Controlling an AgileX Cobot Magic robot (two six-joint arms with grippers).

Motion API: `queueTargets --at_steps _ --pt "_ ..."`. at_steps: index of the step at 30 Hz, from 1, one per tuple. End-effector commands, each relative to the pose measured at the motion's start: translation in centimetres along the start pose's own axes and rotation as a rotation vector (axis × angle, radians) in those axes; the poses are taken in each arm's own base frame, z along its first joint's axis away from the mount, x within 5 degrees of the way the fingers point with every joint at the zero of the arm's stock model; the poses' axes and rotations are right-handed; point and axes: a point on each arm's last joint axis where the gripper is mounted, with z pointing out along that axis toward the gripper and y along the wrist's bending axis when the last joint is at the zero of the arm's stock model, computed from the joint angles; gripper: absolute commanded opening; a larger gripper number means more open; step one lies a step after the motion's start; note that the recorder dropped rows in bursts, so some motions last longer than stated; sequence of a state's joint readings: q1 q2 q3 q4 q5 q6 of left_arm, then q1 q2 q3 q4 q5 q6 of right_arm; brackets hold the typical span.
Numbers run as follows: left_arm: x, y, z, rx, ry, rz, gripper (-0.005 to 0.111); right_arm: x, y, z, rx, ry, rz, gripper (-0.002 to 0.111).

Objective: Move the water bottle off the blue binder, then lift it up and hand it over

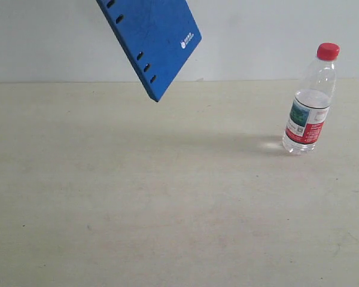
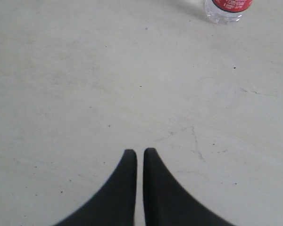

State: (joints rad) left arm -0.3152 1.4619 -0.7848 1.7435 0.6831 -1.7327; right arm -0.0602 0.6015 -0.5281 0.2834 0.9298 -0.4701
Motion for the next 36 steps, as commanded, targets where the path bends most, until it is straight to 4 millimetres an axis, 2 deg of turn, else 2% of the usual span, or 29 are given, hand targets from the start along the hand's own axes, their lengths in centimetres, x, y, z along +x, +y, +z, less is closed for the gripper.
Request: queueTargets --at_steps 1,2,5,10,13,18,22,25,28,32,34,36 --pt "-3.4 4.4 -4.9 -0.031 -0.175 -0.161 0.005 -0.1 -0.1 -0.2 0.020 -0.021 -0.020 0.000" --pt "-3.4 5.5 -6.6 -0.015 -0.214 -0.187 0.005 -0.1 -0.1 -0.2 0.023 -0.027 -0.020 0.000" --pt "-2.1 6.6 -9.0 0.054 -0.249 -0.132 0.005 -0.1 -0.1 -0.2 0.024 -0.028 -0.020 0.000" --pt "2.5 6.0 -12.2 0.331 -0.261 -0.052 0.005 -0.1 -0.1 -0.2 0.022 -0.024 -0.020 0.000" --pt "5.0 5.6 -13.5 0.462 -0.232 -0.175 0.005 -0.1 -0.1 -0.2 0.015 -0.028 -0.013 0.000" --pt "8.7 5.0 -13.8 0.527 -0.117 -0.348 0.005 -0.1 0.0 -0.2 0.010 -0.026 0.001 0.000" --pt "12.7 4.2 -13.0 0.517 0.035 -0.373 0.005 -0.1 0.0 -0.2 0.009 -0.027 0.002 0.000" --pt "14.4 4.0 -12.7 0.499 0.105 -0.386 0.005 -0.1 0.0 -0.2 0.009 -0.027 0.002 0.000" --pt "15.3 4.3 -12.5 0.443 0.120 -0.374 0.005 -0.1 0.0 -0.2 0.009 -0.027 0.002 0.000" --pt "15.3 4.6 -12.3 0.402 0.110 -0.374 0.005 -0.1 0.0 -0.2 0.007 -0.023 0.002 0.000" --pt "15.4 4.3 -12.5 0.446 0.125 -0.372 0.005 -0.1 0.0 -0.2 0.007 -0.023 0.001 0.000" --pt "15.5 3.3 -13.1 0.567 0.173 -0.381 0.005 -0.1 0.0 -0.2 0.008 -0.025 0.001 0.000"
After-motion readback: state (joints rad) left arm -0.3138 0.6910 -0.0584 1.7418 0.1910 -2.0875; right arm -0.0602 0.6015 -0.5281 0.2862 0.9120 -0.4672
